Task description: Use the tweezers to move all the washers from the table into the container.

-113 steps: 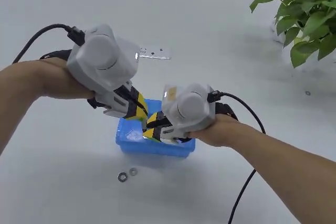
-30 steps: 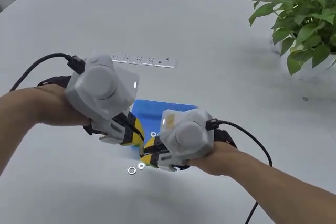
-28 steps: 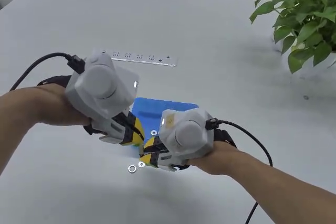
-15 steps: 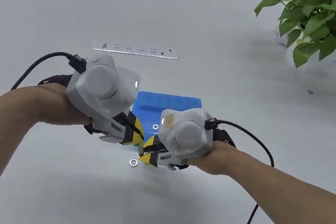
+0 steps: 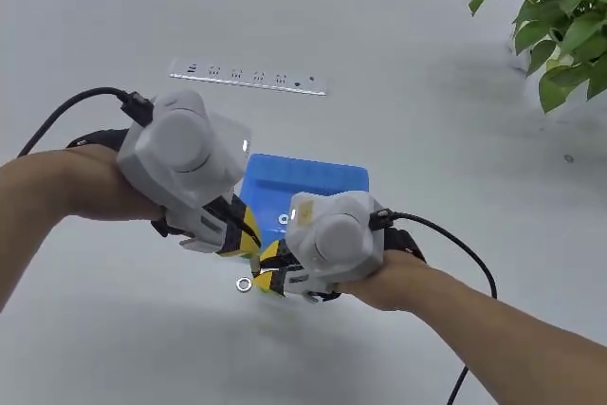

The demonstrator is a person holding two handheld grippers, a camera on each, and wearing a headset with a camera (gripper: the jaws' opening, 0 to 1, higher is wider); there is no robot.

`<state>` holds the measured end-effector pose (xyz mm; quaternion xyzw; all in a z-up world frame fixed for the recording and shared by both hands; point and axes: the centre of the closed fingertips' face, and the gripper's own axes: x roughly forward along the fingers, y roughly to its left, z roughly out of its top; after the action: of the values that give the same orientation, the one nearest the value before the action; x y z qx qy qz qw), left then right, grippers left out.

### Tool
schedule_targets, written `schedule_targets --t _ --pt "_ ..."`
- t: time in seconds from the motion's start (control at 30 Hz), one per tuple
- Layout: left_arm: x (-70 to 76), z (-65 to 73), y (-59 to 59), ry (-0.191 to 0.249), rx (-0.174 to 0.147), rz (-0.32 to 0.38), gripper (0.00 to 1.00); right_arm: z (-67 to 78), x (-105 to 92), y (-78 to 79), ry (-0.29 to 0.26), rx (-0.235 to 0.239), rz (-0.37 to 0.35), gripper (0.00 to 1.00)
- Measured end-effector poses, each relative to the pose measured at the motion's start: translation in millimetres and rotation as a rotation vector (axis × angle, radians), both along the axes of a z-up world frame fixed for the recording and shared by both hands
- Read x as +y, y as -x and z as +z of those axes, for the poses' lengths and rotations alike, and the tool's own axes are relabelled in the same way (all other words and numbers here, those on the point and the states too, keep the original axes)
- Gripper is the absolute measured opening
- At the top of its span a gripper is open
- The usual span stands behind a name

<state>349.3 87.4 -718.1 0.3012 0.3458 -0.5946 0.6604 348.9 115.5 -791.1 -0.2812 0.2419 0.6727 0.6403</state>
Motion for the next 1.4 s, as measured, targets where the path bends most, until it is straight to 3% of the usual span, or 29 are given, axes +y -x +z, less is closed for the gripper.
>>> schedule_targets --t 0.77,1.4 --pt "-0.3 -2.1 -4.5 0.006 0.002 -0.003 0.05 -0.8 -2.2 -2.3 0.002 0.005 -0.009 0.12" --pt "-2.1 4.1 0.8 0.008 0.0 -0.003 0.05 4.3 -2.7 1.3 0.005 0.012 -0.004 0.1"
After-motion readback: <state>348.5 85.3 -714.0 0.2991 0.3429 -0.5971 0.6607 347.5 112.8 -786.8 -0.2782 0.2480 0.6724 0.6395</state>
